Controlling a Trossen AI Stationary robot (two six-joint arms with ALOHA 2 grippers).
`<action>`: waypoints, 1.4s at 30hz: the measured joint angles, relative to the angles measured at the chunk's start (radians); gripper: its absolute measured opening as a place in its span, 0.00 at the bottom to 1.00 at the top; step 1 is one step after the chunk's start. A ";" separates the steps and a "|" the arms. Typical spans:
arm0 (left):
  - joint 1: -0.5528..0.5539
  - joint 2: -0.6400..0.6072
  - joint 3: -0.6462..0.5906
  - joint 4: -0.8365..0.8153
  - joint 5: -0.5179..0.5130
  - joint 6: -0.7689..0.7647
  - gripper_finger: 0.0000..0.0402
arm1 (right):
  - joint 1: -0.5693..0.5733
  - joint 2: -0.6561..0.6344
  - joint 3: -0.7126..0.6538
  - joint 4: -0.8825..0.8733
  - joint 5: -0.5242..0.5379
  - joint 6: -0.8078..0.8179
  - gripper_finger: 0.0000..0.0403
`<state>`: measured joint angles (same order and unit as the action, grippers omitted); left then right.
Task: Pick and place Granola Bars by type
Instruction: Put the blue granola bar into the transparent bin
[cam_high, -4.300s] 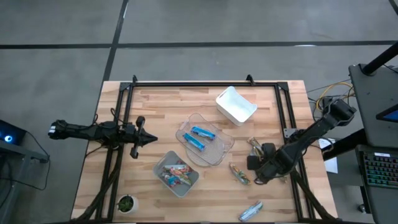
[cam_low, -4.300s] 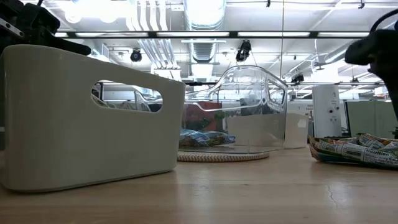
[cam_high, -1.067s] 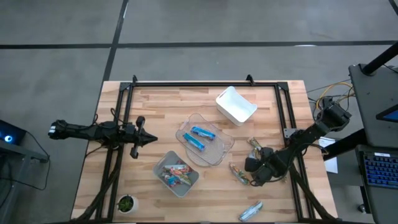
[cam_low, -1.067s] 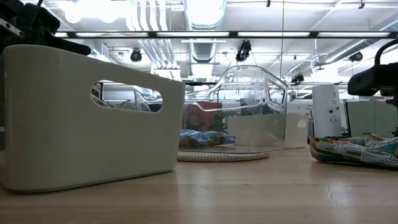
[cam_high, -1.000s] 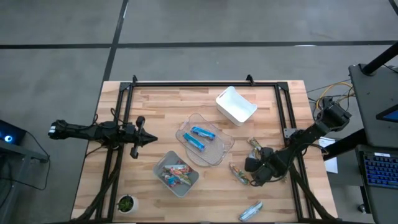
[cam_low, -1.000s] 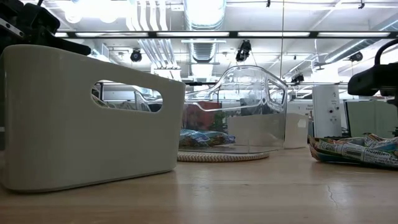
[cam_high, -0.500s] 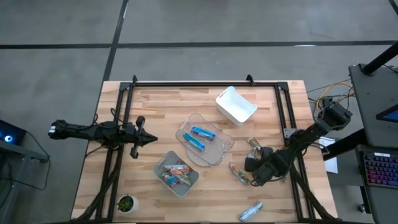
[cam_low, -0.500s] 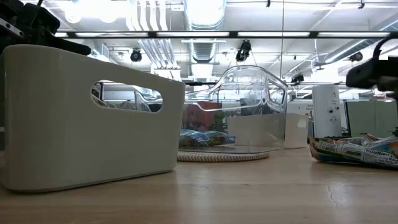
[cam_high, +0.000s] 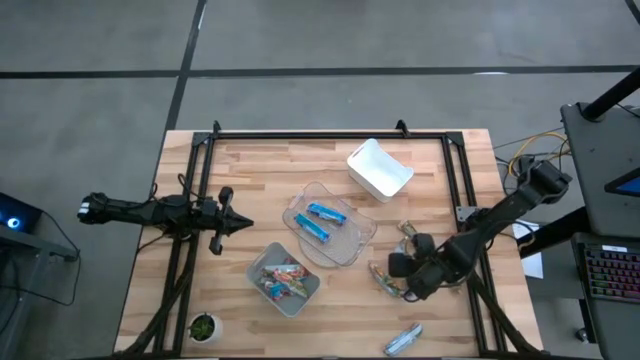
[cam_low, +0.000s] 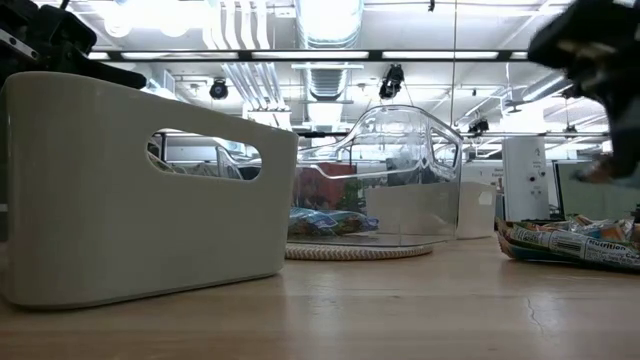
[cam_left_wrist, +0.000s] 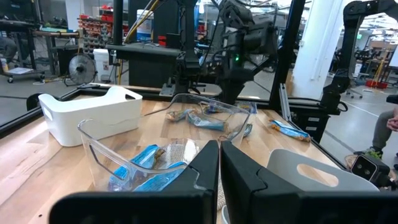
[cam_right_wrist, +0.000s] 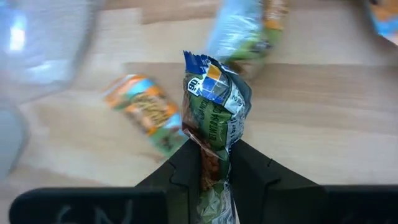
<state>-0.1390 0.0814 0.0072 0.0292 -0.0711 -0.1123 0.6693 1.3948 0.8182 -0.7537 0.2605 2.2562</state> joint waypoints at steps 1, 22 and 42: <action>0.000 0.000 0.000 0.000 0.000 0.000 0.00 | -0.001 -0.002 0.010 -0.001 0.014 -0.019 0.16; 0.000 0.000 0.000 0.000 0.000 0.000 0.00 | -0.252 -0.058 0.281 -0.003 0.133 -0.865 0.16; 0.000 0.000 0.000 0.000 0.000 0.000 0.00 | -0.477 -0.058 0.412 -0.003 -0.028 -1.297 0.16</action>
<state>-0.1392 0.0814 0.0072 0.0292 -0.0714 -0.1123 0.1924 1.3369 1.2297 -0.7562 0.2324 0.9593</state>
